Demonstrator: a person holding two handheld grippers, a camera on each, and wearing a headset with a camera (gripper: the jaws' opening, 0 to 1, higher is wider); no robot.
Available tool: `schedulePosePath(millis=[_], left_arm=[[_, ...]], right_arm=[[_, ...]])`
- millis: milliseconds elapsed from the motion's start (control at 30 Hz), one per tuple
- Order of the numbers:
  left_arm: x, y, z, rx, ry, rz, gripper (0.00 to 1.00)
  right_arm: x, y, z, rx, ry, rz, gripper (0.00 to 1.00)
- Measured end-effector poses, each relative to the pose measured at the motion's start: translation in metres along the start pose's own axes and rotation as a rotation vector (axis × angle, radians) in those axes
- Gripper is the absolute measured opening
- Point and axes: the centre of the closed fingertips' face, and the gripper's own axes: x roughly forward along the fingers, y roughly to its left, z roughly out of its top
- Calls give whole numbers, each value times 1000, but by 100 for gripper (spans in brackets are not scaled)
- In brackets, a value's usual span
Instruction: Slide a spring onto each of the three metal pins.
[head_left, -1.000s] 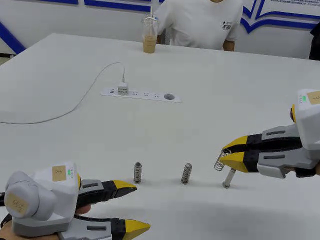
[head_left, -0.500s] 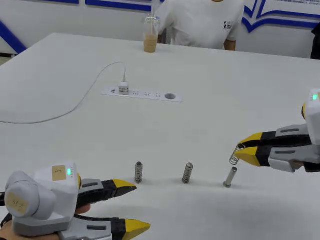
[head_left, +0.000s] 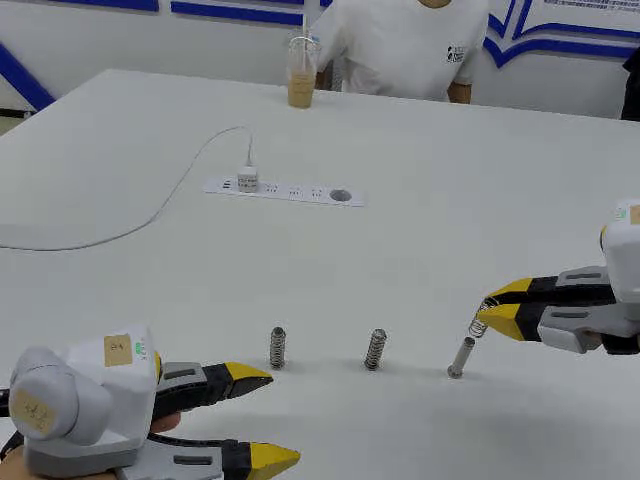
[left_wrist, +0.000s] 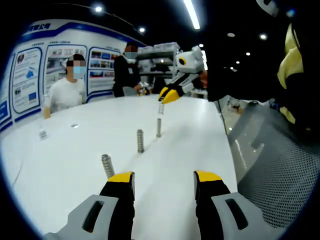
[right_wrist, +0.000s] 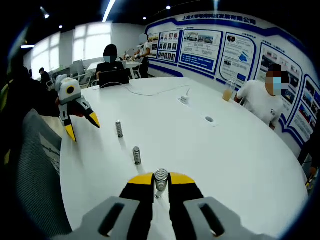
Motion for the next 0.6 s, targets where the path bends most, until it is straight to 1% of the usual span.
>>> schedulePosePath(millis=[367,600], left_arm=[[-1,1,0,-1,4,3,48],[0,0,-1,-2,9,4,48]], right_arm=[[6,-4,-7,28,0,-4,12],[10,-3,-11,36,4,-2,12]])
